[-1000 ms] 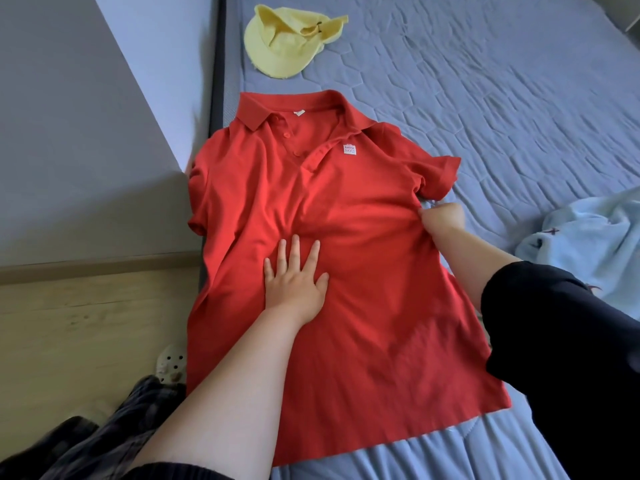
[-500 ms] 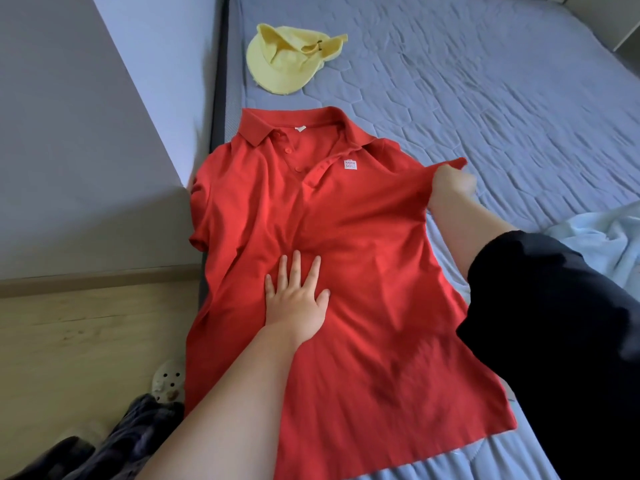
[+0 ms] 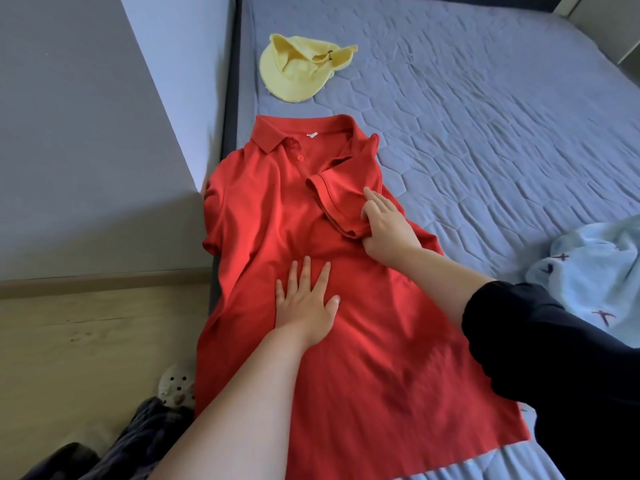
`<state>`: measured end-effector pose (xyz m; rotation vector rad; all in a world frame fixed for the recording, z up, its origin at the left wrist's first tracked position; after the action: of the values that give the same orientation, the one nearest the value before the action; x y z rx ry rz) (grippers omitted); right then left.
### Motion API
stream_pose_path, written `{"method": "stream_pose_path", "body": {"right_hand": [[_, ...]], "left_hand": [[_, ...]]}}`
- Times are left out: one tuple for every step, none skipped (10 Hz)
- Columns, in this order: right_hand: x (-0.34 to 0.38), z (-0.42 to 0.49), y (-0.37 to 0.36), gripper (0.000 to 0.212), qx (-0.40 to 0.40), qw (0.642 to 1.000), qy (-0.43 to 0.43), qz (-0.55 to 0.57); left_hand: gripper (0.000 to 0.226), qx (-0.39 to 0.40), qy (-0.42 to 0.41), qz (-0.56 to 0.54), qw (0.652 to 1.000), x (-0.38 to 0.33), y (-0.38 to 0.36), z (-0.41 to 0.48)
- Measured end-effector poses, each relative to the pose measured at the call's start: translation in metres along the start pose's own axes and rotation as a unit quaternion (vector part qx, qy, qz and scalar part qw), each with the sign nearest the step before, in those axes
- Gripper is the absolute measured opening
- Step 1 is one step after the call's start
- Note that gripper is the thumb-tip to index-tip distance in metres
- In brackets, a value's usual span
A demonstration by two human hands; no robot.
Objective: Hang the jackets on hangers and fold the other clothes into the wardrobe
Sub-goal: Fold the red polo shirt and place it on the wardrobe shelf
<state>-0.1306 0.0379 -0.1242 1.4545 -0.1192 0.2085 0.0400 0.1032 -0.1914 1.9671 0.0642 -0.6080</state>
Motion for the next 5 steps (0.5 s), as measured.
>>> {"method": "stream_pose_path", "body": {"right_hand": [[-0.008,0.0,-0.002,0.068,0.021,0.997,-0.032,-0.071],[-0.023,-0.003,-0.001,0.059,0.013,0.987,-0.089,-0.13],[-0.051,-0.011,0.019,0.038,-0.053,0.965,-0.235,-0.1],[-0.083,-0.026,0.032,0.027,-0.092,0.908,-0.408,0.017],[-0.079,-0.021,0.024,0.047,-0.054,0.937,-0.346,-0.009]], "left_hand": [[0.065,0.0,-0.001,-0.004,1.0,0.0,0.0,0.0],[0.065,0.003,0.0,0.004,1.0,0.001,0.0,-0.001],[0.064,0.002,-0.003,0.005,1.0,0.0,0.001,-0.001],[0.064,0.002,-0.004,0.004,1.0,0.0,0.001,-0.001],[0.064,0.001,-0.003,0.008,1.0,0.0,0.001,-0.001]]}}
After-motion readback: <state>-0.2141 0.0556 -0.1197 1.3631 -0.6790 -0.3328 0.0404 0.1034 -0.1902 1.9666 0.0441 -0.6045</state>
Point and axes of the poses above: each hand's wrist, its own z-axis towards the middle knuckle, its own y-axis out of the back of the hand, x = y × z, the point moved 6 cm from there along z, towards the middle knuckle, and after that the axes turned 4 degrees about -z, right-handed, at the moved point
